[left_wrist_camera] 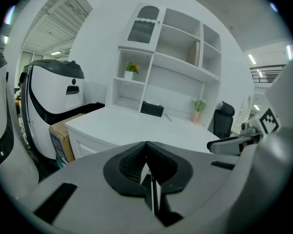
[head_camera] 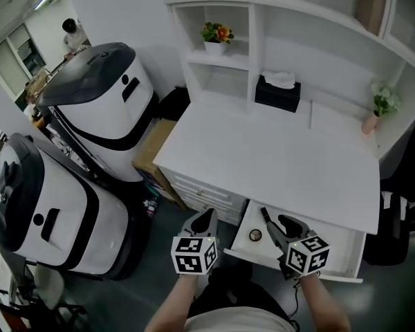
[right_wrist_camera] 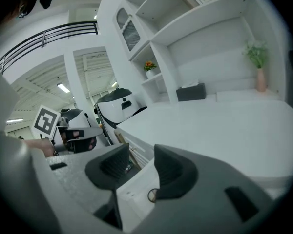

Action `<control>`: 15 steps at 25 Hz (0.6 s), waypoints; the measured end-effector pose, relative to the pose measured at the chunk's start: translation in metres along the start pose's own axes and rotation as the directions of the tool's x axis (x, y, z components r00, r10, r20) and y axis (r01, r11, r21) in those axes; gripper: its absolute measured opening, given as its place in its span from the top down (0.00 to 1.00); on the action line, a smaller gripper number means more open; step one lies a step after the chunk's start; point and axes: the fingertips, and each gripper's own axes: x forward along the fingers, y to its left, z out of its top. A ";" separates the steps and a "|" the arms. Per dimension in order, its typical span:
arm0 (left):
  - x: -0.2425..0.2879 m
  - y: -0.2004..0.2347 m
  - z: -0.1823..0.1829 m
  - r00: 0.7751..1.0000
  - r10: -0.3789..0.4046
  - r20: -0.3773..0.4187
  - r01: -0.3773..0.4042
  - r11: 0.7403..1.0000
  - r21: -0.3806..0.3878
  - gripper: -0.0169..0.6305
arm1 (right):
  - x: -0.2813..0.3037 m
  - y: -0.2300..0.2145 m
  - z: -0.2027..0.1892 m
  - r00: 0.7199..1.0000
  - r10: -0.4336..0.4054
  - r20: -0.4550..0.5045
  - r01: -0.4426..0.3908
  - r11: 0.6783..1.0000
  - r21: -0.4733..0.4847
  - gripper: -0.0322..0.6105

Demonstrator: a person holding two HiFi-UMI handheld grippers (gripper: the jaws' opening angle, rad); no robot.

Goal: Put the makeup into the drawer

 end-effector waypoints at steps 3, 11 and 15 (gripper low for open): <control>0.001 -0.002 0.005 1.000 -0.030 0.000 0.030 0.999 0.018 0.97 | -0.009 0.005 0.006 0.999 -0.032 0.044 0.031 0.999 0.021 0.73; 0.004 -0.008 0.014 0.995 -0.099 0.001 0.099 0.994 0.054 0.97 | -0.037 0.003 0.022 0.975 -0.171 0.139 0.169 0.985 0.027 0.90; 0.005 -0.012 0.019 0.991 -0.132 0.000 0.131 0.989 0.074 0.97 | -0.049 0.001 0.026 0.959 -0.231 0.166 0.226 0.973 0.050 0.95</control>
